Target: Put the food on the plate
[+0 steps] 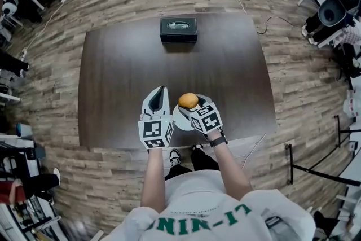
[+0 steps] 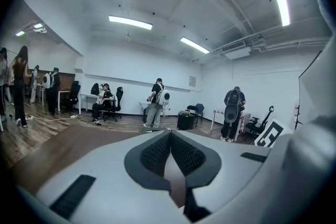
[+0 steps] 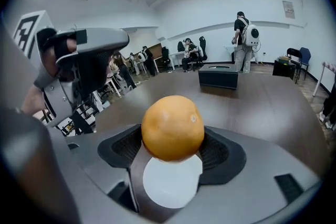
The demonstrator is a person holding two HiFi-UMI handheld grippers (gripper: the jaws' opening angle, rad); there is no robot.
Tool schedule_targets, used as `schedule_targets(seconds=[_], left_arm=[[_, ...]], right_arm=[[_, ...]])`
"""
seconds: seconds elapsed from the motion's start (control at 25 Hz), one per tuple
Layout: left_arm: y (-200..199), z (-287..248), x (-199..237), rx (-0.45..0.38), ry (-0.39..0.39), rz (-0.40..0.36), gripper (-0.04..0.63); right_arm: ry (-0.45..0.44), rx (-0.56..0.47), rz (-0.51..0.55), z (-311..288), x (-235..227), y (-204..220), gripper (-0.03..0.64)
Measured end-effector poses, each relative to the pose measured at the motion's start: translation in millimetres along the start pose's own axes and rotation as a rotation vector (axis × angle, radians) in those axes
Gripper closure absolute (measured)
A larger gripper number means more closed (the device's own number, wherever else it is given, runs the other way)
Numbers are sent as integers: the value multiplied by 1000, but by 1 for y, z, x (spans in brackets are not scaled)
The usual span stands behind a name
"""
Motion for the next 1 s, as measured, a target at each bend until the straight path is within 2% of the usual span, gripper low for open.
schedule_targets(seconds=[0.2, 0.56, 0.68, 0.84, 1.0], left_arm=[[23, -3, 3, 40, 8, -5, 580], [55, 2, 10, 85, 33, 35, 580], [57, 6, 11, 91, 33, 37, 580], [56, 11, 13, 79, 53, 91, 580], [50, 17, 14, 68, 60, 88, 580]], right_arm=[[40, 89, 21, -22, 2, 32, 273], [59, 204, -47, -63, 3, 90, 273], [63, 214, -65, -71, 2, 99, 273], [52, 218, -91, -77, 1, 105, 273], [55, 198, -110, -80, 1, 103, 273]])
Point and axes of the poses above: the fingertips, and each gripper's own axes: z backward along the fingers, x to its left, y out of its underside, the point moved 6 cm from there along z, backward along the fingers, and after that the axes turned 10 degrees about x, right-handed, at the moved point
